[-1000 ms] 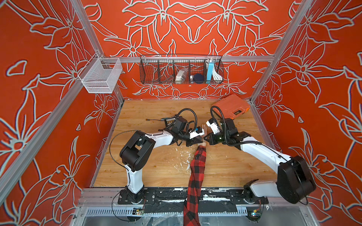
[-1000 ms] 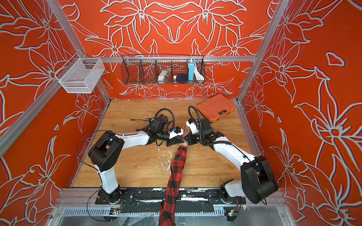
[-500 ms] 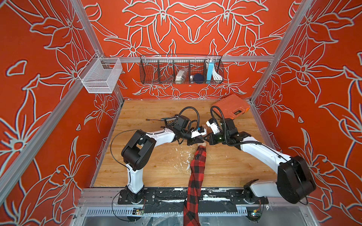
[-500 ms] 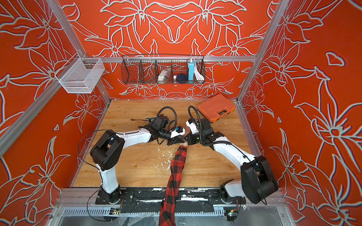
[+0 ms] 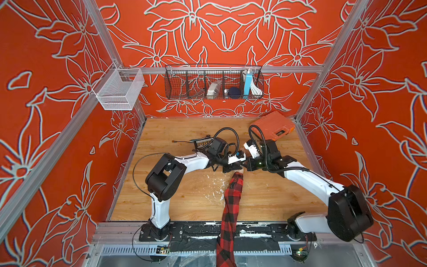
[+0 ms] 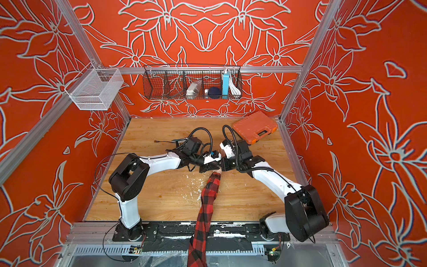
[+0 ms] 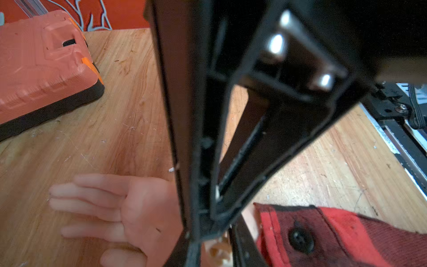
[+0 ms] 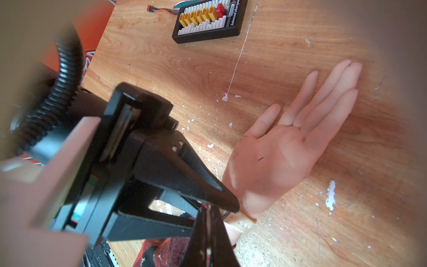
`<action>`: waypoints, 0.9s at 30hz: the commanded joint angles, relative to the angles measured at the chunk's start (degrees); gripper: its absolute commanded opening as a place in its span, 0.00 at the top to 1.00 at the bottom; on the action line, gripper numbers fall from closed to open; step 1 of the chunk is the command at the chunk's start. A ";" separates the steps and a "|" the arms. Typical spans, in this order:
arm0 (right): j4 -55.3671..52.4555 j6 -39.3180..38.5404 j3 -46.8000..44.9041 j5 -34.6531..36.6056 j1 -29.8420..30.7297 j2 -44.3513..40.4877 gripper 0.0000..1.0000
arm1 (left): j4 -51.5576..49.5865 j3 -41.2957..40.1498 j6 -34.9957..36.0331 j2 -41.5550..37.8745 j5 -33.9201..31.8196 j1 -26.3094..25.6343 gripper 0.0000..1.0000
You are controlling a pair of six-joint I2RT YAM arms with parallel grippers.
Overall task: Take off the watch
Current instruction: Untie the watch from the hand.
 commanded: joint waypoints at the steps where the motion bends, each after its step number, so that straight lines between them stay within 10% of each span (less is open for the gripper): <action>1: 6.26 1.54 1.33 0.53 -0.53 -4.52 1.00 | -3.24 0.61 1.50 1.82 -0.88 -0.60 0.79; 27: 3.22 6.59 -10.29 9.95 -3.20 -10.04 1.00 | -3.66 -0.84 1.24 -0.31 -4.33 -0.95 0.64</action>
